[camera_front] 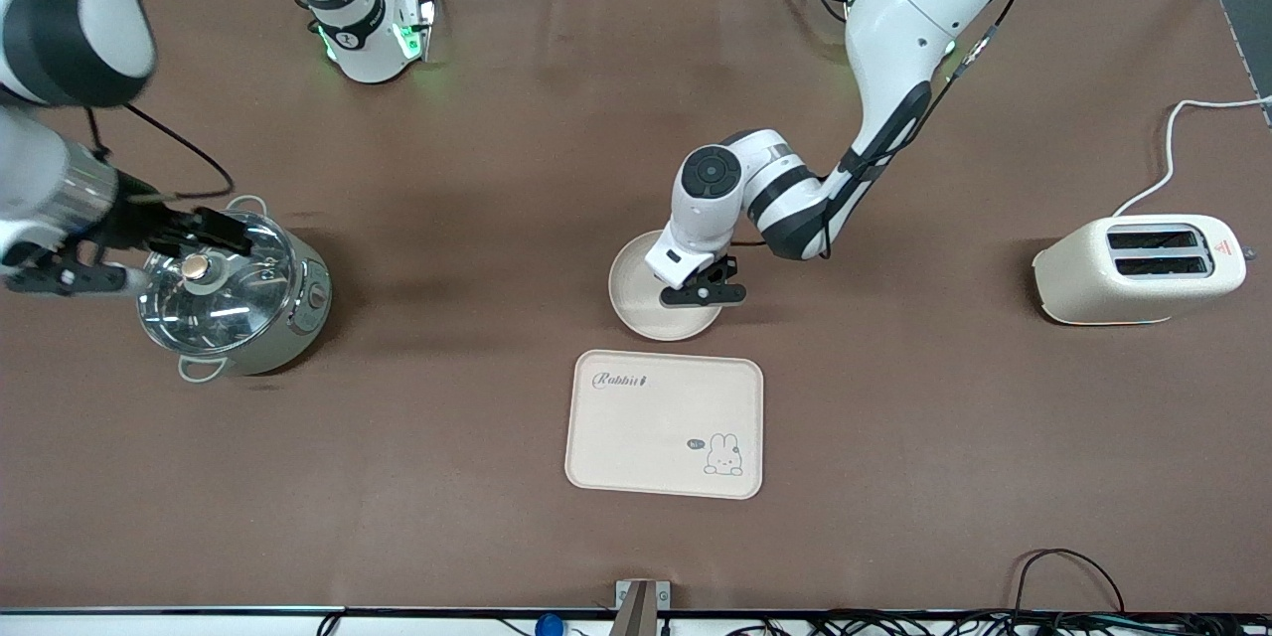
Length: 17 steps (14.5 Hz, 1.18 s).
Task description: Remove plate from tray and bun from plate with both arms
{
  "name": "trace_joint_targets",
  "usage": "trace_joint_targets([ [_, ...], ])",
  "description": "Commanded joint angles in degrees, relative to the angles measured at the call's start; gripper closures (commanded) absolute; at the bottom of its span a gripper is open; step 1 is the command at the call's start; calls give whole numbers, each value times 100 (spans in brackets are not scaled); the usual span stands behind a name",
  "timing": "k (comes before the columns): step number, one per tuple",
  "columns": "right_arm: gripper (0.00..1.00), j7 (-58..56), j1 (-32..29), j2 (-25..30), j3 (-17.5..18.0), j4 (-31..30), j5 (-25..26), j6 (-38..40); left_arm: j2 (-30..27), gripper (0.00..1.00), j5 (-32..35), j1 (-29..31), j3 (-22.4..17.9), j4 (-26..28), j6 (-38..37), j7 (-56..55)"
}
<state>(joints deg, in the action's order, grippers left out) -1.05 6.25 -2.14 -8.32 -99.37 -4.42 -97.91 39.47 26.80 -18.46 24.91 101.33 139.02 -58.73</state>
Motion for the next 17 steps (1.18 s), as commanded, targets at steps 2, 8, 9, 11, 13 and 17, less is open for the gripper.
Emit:
trace_joint_targets([
  [2, 0, -97, -510, 486, 383, 277, 475, 342, -510, 91, 45, 1287, 705, 185, -735, 1141],
  [8, 0, -326, -642, 592, 304, 577, 573, 396, -397, 94, 63, 4269, 1947, 958, -501, 3392],
  [9, 0, -413, -634, 592, 270, 586, 573, 396, -283, 88, 71, 4489, 1938, 1003, -403, 3490],
  [11, 0, -440, -581, 557, 173, 568, 582, 369, -63, 54, 142, 4772, 1938, 994, -385, 3709],
  [13, 0, -431, -572, 549, 181, 568, 582, 369, -45, 0, 151, 4782, 1930, 959, -385, 3851],
  [17, 0, -440, -555, 557, 208, 560, 573, 396, -150, 0, 159, 4782, 1947, 662, -525, 4061],
])
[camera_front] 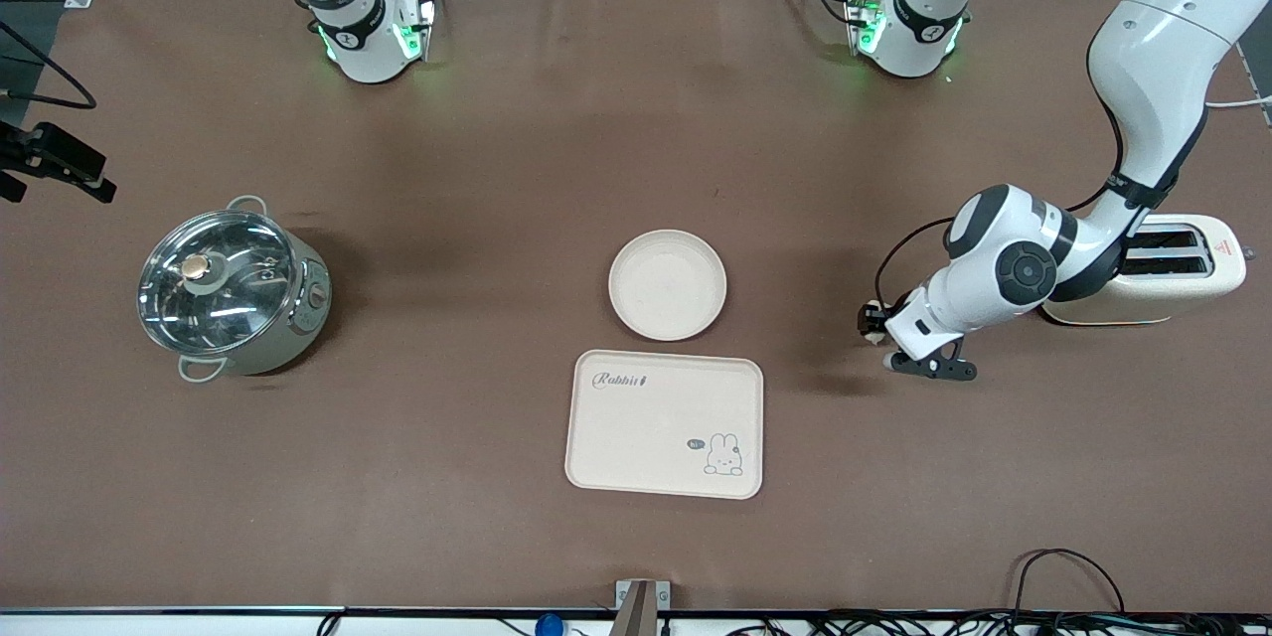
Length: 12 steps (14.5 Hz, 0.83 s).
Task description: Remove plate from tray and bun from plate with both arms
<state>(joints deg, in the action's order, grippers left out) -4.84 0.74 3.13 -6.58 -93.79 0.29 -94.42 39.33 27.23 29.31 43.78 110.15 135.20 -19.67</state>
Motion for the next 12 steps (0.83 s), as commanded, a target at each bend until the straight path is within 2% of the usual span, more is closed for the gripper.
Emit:
trace_joint_targets([
  [1, 0, -52, -12, 21, 34, 1, 103, 73, -197, 0, 107, 5, 69, -387, -386, 330],
  [4, 0, -52, -30, 21, 25, 1, 85, 82, -198, 0, 55, 5, 87, -1029, -1117, 780],
  [9, 0, -44, -13, 30, 34, 10, 32, 126, -443, 0, 28, 40, 236, -1109, -1424, 772],
  [11, 0, -43, -4, 21, 34, 10, 24, 117, -715, 0, 11, 84, 569, -1713, -2256, 763],
  [12, 0, -43, 5, 21, 42, 10, 24, 108, -751, 0, -50, 84, 771, -2247, -2931, 763],
])
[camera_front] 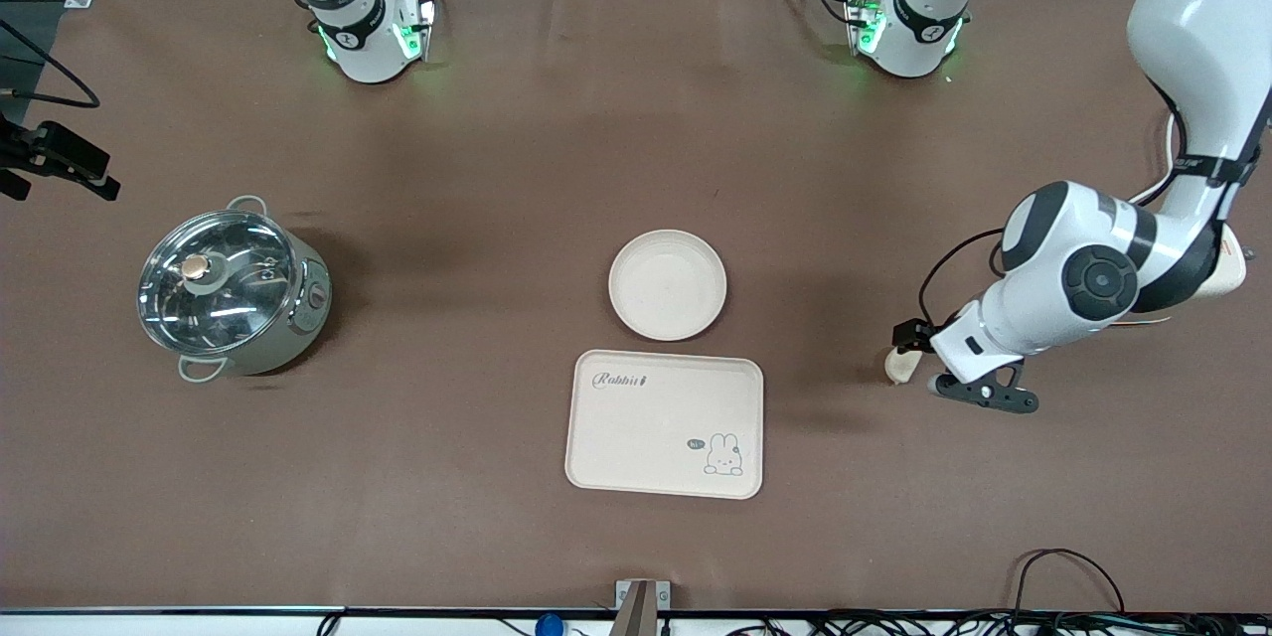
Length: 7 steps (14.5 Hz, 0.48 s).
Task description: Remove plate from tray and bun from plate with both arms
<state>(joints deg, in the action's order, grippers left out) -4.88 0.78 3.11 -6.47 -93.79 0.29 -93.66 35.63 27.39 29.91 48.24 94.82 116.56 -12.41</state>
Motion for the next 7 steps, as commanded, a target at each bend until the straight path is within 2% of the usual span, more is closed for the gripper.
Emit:
trace_joint_targets([
  [1, 0, -39, 10, 23, 31, 9, 33, 32, -381, 0, -206, 24, 491, -1198, -1683, 37],
  [2, 0, -39, 10, 23, 31, 9, 24, 14, -398, 0, -347, 24, 632, -1629, -2220, -7],
  [3, 0, -39, 10, 23, 31, 9, 24, 14, -468, 0, -391, 32, 729, -1816, -2530, -7],
  [5, 0, -39, 10, 23, 31, 9, 24, 23, -862, 0, -436, 128, 765, -1905, -2726, 63],
  [7, 0, -48, -7, 23, 31, 9, 24, 41, -1345, 0, -855, 190, 696, -1906, -2726, 89],
])
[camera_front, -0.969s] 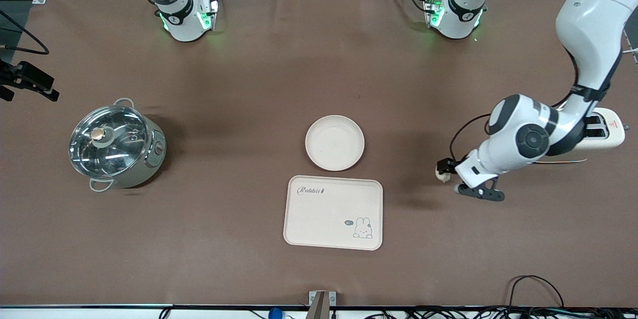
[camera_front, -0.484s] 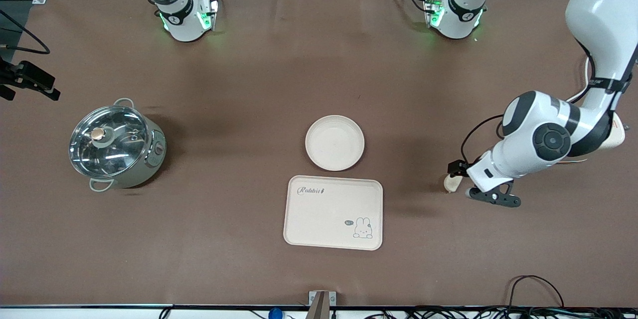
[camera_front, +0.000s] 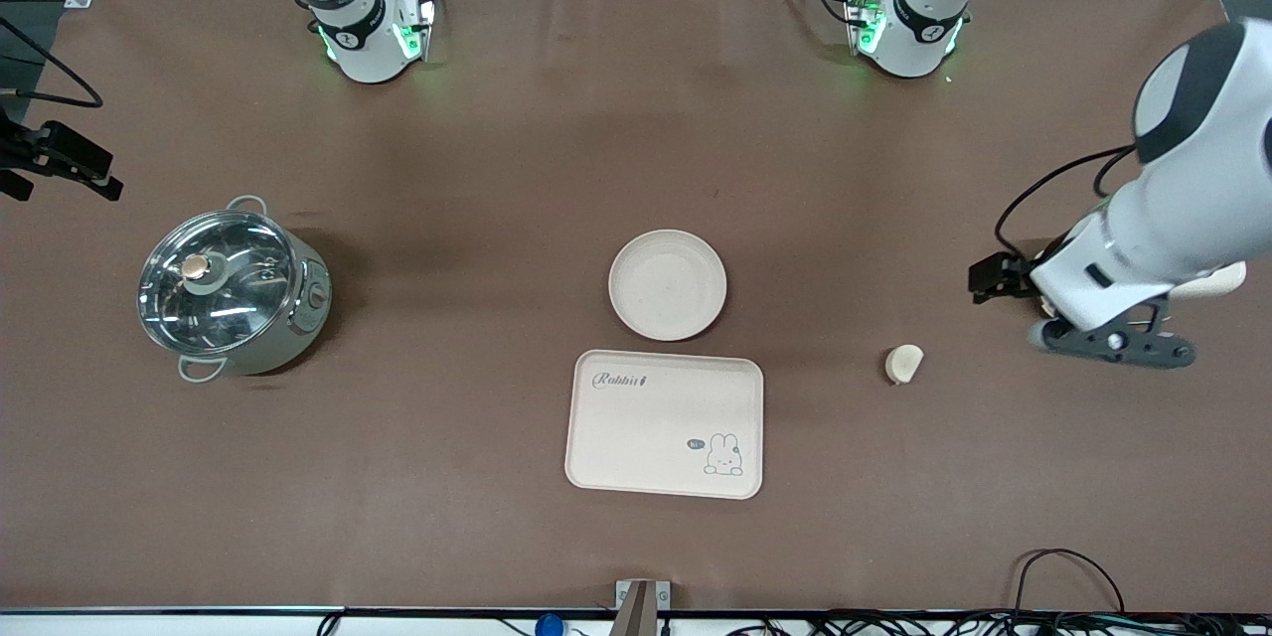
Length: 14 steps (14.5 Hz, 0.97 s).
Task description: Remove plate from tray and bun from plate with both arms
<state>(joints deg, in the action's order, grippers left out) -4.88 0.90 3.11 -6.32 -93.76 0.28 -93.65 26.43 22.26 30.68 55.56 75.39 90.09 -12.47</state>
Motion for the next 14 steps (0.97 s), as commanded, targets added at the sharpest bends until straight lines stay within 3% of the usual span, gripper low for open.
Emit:
trace_joint_targets([
  [1, 0, -48, -20, 23, 17, 6, 25, 22, -707, 0, -493, 131, -71, 64, -97, 113],
  [3, 0, -48, -11, 23, 17, 6, 25, 5, -963, 0, -651, -52, -351, 46, -455, 140],
  [6, 0, -39, -3, 23, 17, 6, 25, 4, -1648, 0, -1240, -1201, -2061, 55, -807, 227],
  [10, 0, -39, -3, 23, 17, 6, 25, 13, -2237, 0, -1584, -2467, -3846, 344, -914, 526],
  [12, 0, -39, -3, 23, 17, 6, 25, 22, -2449, 0, -1593, -3127, -4629, 581, -905, 806],
  [14, 0, -39, -11, 23, 17, -2, 25, 48, -2974, 0, -1803, -3576, -5149, 1290, -574, 878],
])
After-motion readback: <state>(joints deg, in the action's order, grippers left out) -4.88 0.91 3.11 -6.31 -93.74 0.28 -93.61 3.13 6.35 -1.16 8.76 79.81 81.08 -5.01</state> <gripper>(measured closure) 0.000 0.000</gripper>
